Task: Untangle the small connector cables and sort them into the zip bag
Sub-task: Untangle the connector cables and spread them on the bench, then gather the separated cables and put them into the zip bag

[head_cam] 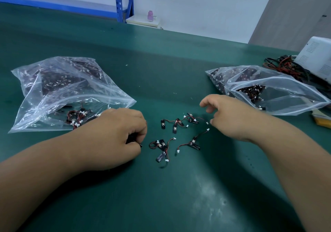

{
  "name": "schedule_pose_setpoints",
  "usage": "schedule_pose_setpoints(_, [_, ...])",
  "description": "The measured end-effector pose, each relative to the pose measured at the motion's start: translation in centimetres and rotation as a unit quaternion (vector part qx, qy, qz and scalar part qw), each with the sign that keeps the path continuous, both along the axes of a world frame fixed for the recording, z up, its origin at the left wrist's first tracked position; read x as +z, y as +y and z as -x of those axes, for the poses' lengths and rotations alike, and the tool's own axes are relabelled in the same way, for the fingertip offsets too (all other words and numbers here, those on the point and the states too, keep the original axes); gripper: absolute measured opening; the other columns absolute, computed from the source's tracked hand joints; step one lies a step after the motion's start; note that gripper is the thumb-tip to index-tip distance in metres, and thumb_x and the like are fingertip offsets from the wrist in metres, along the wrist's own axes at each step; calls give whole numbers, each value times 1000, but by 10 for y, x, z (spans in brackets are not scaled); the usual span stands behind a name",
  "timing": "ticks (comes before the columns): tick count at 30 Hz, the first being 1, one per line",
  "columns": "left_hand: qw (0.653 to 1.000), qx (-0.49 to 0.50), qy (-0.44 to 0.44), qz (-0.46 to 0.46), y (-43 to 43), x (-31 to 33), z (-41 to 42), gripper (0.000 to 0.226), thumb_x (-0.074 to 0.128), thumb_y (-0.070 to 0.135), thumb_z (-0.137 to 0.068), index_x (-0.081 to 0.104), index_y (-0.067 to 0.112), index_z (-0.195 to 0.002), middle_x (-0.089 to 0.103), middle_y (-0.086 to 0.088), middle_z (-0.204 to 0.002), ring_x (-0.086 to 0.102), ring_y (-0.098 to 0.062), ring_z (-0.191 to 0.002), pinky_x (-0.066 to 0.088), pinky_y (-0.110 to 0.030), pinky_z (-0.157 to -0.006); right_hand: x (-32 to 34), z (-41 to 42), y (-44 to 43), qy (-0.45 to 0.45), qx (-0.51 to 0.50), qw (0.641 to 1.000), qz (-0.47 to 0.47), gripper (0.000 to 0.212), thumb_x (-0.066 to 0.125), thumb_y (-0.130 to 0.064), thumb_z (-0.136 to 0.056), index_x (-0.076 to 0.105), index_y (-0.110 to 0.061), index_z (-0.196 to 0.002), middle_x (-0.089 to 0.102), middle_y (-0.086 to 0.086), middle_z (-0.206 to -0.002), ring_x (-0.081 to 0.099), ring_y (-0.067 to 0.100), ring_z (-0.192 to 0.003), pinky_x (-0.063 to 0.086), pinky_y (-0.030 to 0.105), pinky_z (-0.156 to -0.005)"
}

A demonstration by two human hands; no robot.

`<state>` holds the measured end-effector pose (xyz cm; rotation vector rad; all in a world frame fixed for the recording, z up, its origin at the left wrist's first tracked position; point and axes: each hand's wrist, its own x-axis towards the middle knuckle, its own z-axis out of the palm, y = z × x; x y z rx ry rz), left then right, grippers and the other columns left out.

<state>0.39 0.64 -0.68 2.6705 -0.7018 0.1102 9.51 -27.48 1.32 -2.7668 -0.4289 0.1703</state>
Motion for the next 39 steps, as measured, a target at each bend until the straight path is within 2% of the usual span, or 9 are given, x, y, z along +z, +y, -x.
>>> schedule_pose_setpoints(3, [1000,8,-6,-1,0,0,-1,3,51,27,-70,51,29,-71,53,15,-82,50,-7,-87,29,-14,-70,-1,3,1,95,31,994,-39,78,59,-2,-84,36,-39,-149,43,-16,-151,48,7,-129,39,24,-101])
schedule_pose_setpoints(8, [999,33,-14,-1,2,-1,-3,12,59,20,-75,53,30,-74,52,15,-81,48,-4,-88,32,-12,-70,0,15,6,251,123,955,-101,121,76,-32,-58,7,-45,-156,17,-28,-160,14,-12,-144,17,18,-116])
schedule_pose_setpoints(11, [999,40,-9,-3,1,-1,-3,3,50,29,-71,51,31,-73,51,17,-81,48,-2,-87,35,-15,-71,-10,29,22,176,158,971,-39,125,79,-66,-57,-3,-56,-150,-6,-31,-158,-21,-20,-138,-6,27,-120])
schedule_pose_setpoints(15, [999,36,-10,-5,2,-1,-4,3,47,33,-70,49,32,-72,51,17,-80,48,-3,-85,41,-23,-75,-33,52,60,-11,171,985,1,116,49,-92,-55,4,-49,-153,5,-21,-165,-7,0,-151,-4,39,-124])
schedule_pose_setpoints(19, [999,39,-7,0,0,0,-5,4,47,36,-69,49,33,-72,51,16,-81,48,-2,-86,43,-26,-77,-44,62,87,-126,168,977,-40,55,49,-73,-80,50,-44,-127,44,-17,-137,34,13,-129,28,34,-105])
schedule_pose_setpoints(22, [999,42,-15,1,0,-1,-5,3,53,33,-75,51,33,-75,51,16,-82,47,-2,-87,41,-23,-78,-44,59,92,-156,144,976,-47,26,50,-57,-91,56,-34,-104,44,-12,-106,40,17,-102,35,36,-88])
schedule_pose_setpoints(30, [999,41,-19,5,2,-3,-4,11,60,34,-84,51,35,-79,52,19,-85,47,0,-89,41,-21,-79,-32,41,55,-176,102,973,108,30,36,-51,-99,34,-26,-84,40,-6,-75,48,26,-72,34,37,-59])
schedule_pose_setpoints(34, [999,39,-22,3,1,-3,-4,10,59,35,-85,51,35,-79,52,19,-86,47,1,-90,40,-19,-79,-25,38,44,-178,77,967,166,33,35,-43,-101,28,-21,-79,33,-4,-66,38,29,-64,23,37,-55])
schedule_pose_setpoints(39, [999,39,-31,8,1,-3,-3,13,61,33,-83,49,38,-78,52,21,-85,47,2,-93,37,-14,-76,-23,41,30,-180,31,969,168,31,42,-22,-100,25,-17,-75,38,1,-64,37,29,-55,28,38,-52])
